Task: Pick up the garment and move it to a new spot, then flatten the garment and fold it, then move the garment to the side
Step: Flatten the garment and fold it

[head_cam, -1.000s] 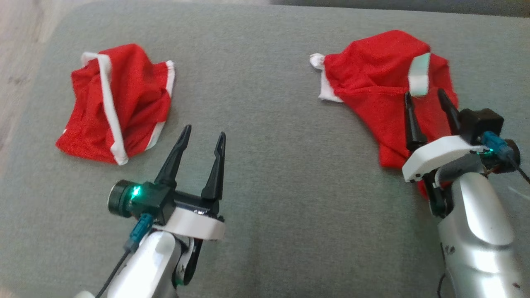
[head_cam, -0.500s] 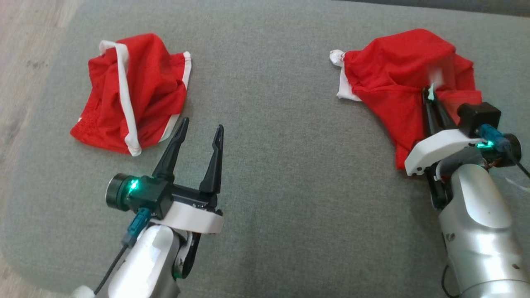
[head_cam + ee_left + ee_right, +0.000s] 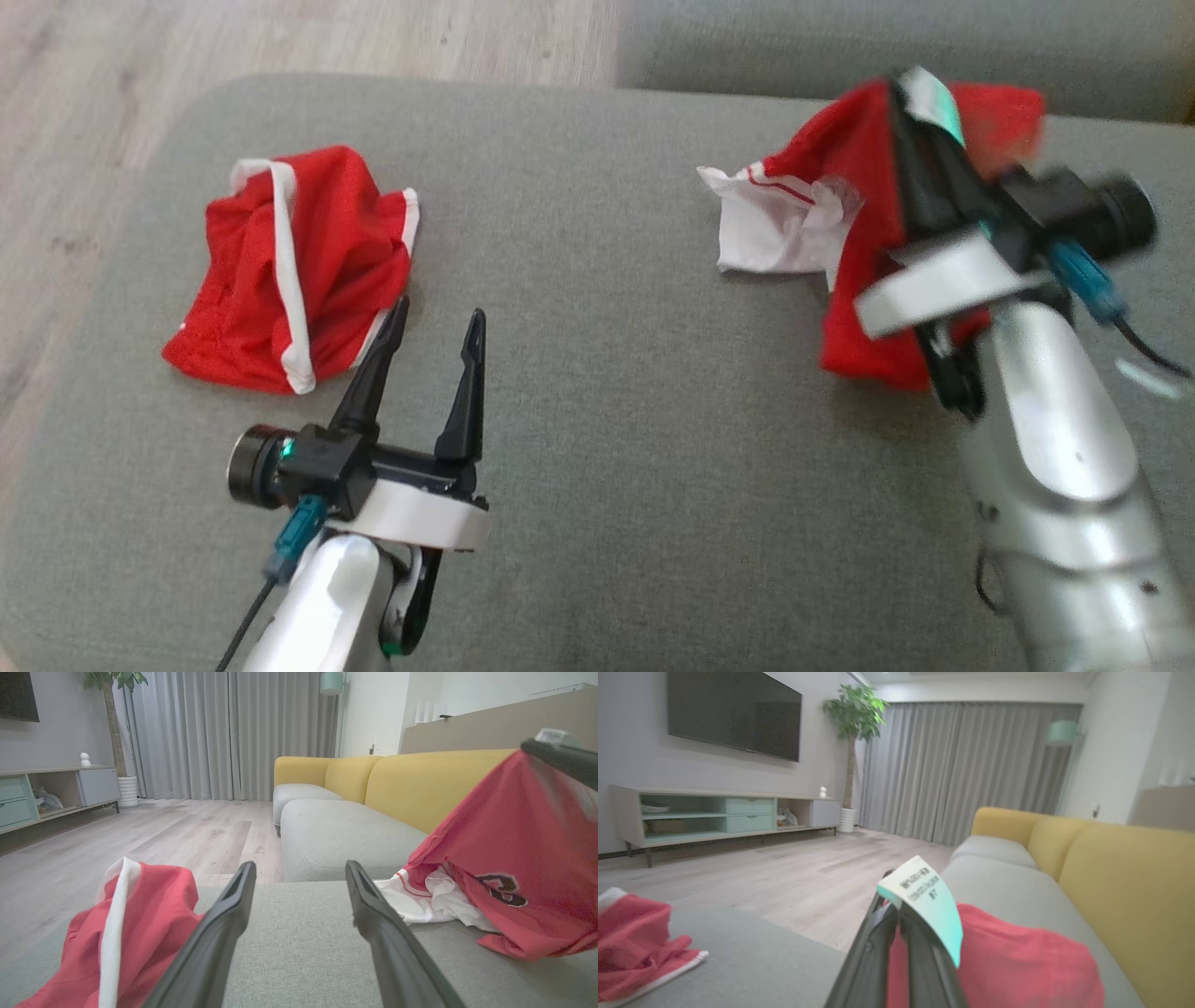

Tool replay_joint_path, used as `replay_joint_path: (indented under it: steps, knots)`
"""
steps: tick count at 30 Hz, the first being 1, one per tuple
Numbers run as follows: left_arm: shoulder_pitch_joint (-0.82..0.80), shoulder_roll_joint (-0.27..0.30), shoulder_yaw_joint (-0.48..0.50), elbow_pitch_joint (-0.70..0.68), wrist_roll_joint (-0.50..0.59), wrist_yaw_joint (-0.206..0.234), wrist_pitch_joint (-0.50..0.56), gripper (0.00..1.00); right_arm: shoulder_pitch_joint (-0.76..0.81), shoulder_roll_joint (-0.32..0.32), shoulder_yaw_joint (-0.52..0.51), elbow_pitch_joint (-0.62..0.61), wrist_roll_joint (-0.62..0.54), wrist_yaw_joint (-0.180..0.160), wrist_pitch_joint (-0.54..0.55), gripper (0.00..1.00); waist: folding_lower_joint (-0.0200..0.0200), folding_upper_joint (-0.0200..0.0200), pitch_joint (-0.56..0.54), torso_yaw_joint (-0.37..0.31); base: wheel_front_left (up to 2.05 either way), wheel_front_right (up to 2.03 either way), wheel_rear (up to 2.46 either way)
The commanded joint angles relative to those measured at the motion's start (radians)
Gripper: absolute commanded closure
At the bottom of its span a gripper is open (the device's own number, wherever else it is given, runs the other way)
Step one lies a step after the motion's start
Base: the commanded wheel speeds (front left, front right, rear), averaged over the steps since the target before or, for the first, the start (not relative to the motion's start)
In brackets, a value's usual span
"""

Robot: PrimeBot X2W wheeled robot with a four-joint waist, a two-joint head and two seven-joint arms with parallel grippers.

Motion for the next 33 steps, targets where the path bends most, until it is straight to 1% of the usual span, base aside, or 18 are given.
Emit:
replay_joint_path:
  steps: [1, 4, 9, 13, 16, 19, 22, 27, 31, 32, 33]
  knots:
    - [-0.014, 0.004, 0.045, -0.036, 0.012, -0.003, -0.008, 0.0, -0.079, 0.007, 0.055, -0.062, 0.01, -0.001, 0.015, 1.0, 0.0001, 0.0, -0.021, 0.001, 0.0, 0.0, 0.0]
    - [0.008, 0.005, 0.058, -0.037, 0.015, -0.005, -0.008, 0.0, -0.155, 0.01, 0.132, -0.122, 0.035, -0.001, 0.053, 1.0, 0.0001, 0.0, -0.044, 0.011, 0.0, 0.0, 0.0]
    - [0.04, 0.01, 0.082, -0.042, 0.018, -0.007, -0.008, 0.0, -0.307, 0.019, 0.201, -0.156, 0.09, -0.001, 0.082, 1.0, 0.0001, 0.0, -0.066, 0.016, 0.0, 0.0, 0.0]
    - [0.053, 0.011, 0.094, -0.049, 0.023, -0.008, -0.008, 0.0, -0.413, 0.019, 0.168, -0.134, 0.119, -0.001, 0.094, 1.0, 0.0001, 0.0, -0.067, 0.01, 0.0, 0.0, 0.0]
    - [0.055, 0.012, 0.1, -0.054, 0.027, -0.008, -0.008, 0.0, -0.443, 0.002, 0.143, -0.127, 0.122, -0.001, 0.094, 1.0, 0.0001, 0.0, -0.061, 0.003, 0.0, 0.0, 0.0]
    - [0.052, 0.013, 0.106, -0.061, 0.033, -0.006, -0.008, 0.0, -0.45, -0.05, 0.096, -0.127, 0.125, -0.001, 0.091, 1.0, 0.0001, 0.0, -0.048, -0.015, 0.0, 0.0, 0.0]
    - [0.045, 0.012, 0.111, -0.065, 0.038, -0.006, -0.008, 0.0, -0.401, -0.122, 0.033, -0.122, 0.147, -0.001, 0.106, 1.0, 0.0001, 0.0, -0.031, -0.033, 0.0, 0.0, 0.0]
    - [0.026, 0.012, 0.113, -0.064, 0.046, -0.013, -0.008, 0.0, -0.213, -0.269, -0.055, -0.093, 0.145, -0.001, 0.145, 1.0, 0.0001, 0.0, 0.002, -0.065, 0.0, 0.0, 0.0]
    - [0.01, 0.01, 0.113, -0.06, 0.053, -0.019, -0.008, 0.0, -0.061, -0.331, -0.134, -0.034, 0.128, -0.001, 0.201, 1.0, 0.0001, 0.0, 0.02, -0.087, 0.0, 0.0, 0.0]
    - [0.006, 0.01, 0.113, -0.058, 0.055, -0.02, -0.008, 0.0, -0.033, -0.338, -0.163, -0.02, 0.113, -0.001, 0.213, 0.54, 0.0001, 0.0, 0.022, -0.093, 0.0, 0.0, 0.0]
    - [0.003, 0.009, 0.113, -0.057, 0.056, -0.021, -0.008, 0.0, -0.011, -0.336, -0.204, -0.006, 0.096, -0.001, 0.225, 0.0, 0.0001, 0.0, 0.024, -0.099, 0.0, 0.0, 0.0]
